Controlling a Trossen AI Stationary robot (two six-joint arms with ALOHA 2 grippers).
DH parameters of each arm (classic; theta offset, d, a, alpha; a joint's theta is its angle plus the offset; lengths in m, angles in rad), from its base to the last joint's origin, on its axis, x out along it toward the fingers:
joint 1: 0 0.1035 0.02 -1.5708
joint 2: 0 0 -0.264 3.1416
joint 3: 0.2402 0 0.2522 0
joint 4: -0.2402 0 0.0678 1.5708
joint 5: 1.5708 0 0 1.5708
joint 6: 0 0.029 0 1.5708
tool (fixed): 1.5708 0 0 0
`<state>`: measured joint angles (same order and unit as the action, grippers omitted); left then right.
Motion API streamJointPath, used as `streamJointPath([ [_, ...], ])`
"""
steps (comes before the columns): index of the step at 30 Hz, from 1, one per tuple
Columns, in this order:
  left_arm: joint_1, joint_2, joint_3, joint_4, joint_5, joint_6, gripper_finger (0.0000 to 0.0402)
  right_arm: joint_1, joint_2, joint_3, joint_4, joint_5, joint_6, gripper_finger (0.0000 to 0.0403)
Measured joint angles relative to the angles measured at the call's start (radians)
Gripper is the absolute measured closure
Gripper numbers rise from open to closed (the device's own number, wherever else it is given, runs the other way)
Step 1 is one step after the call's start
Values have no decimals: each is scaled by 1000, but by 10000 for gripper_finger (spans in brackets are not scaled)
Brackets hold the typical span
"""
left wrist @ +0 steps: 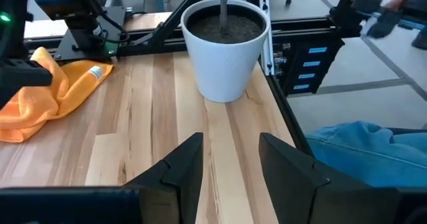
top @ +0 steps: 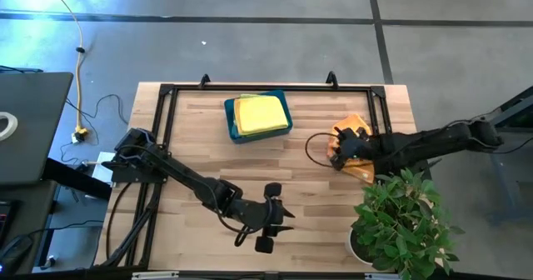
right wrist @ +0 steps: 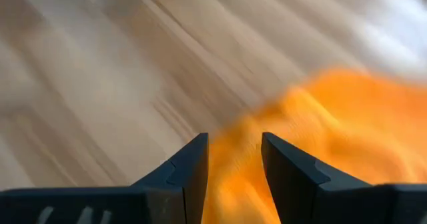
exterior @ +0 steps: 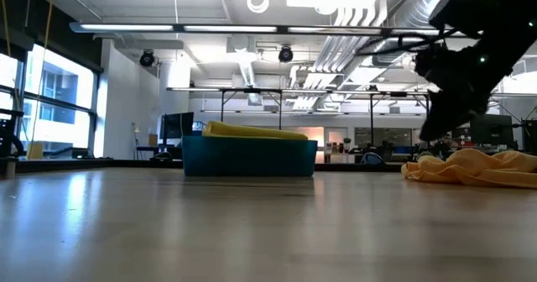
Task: Fold microfiber towels
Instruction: Fold the orange microfiber cloth
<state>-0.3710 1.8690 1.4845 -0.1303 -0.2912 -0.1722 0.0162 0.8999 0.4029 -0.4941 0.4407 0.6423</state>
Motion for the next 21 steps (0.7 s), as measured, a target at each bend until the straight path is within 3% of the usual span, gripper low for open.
streamJointPath([
  [4, 0, 0, 0, -6, 2, 0, 267, -30, 77, 93, -250, -91, 116, 272],
  [8, 0, 0, 0, -8, 14, 0, 267, -33, 144, 129, -327, -221, 214, 272],
  [11, 0, 0, 0, -9, 20, 0, 267, -25, 190, 129, -317, -288, 222, 272],
  [14, 0, 0, 0, -10, 20, 0, 267, -21, 244, 129, -279, -283, 207, 272],
  [21, -16, 0, 0, -22, 20, -8, 267, -21, 384, 124, 10, -308, 41, 272],
])
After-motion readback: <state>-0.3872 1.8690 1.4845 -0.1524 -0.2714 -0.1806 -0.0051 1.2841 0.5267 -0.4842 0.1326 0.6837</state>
